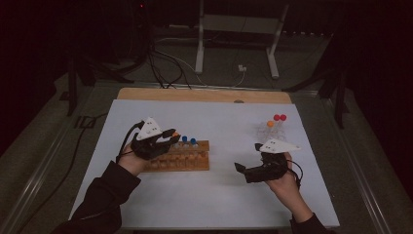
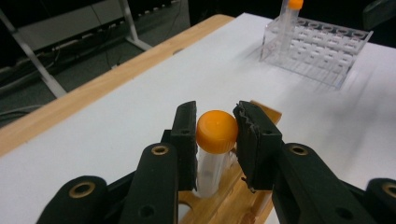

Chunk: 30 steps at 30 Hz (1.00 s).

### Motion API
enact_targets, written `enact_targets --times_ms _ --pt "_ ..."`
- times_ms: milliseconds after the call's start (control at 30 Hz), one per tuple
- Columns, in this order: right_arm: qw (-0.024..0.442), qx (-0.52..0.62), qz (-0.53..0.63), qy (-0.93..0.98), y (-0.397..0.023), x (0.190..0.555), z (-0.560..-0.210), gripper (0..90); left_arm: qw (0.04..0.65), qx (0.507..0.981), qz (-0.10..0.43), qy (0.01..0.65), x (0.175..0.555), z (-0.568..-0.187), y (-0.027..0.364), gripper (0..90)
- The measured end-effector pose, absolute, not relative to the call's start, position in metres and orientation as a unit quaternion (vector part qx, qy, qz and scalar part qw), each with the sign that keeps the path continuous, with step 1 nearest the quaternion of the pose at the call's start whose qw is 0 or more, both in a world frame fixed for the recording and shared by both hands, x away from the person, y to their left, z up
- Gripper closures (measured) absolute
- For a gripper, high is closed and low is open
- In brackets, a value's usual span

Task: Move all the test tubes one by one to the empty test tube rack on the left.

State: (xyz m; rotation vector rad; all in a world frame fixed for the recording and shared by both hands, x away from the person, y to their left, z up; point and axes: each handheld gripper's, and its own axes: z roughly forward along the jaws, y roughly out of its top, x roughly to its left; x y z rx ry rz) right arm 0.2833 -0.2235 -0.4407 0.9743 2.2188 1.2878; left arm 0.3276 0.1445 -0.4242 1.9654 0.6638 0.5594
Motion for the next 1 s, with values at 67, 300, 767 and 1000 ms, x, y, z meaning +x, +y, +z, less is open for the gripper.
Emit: enact_targets --times_ms 67,300,767,1000 --pt "0.197 0.348 0.46 0.792 -0.224 0.283 -0.441 0.0 0.475 0.805 0.224 0.275 0.328 -0.429 0.146 70.9" --pt "0.197 0.349 0.461 0.792 -0.224 0.284 -0.441 0.0 0.47 0.807 0.217 0.283 0.331 -0.439 0.146 70.9" --pt "0.196 0.349 0.461 0.792 -0.224 0.284 -0.441 0.0 0.455 0.817 0.203 0.291 0.337 -0.446 0.142 70.7" --pt "0.196 0.349 0.462 0.791 -0.225 0.284 -0.44 0.0 0.46 0.814 0.2 0.292 0.336 -0.447 0.144 69.8"
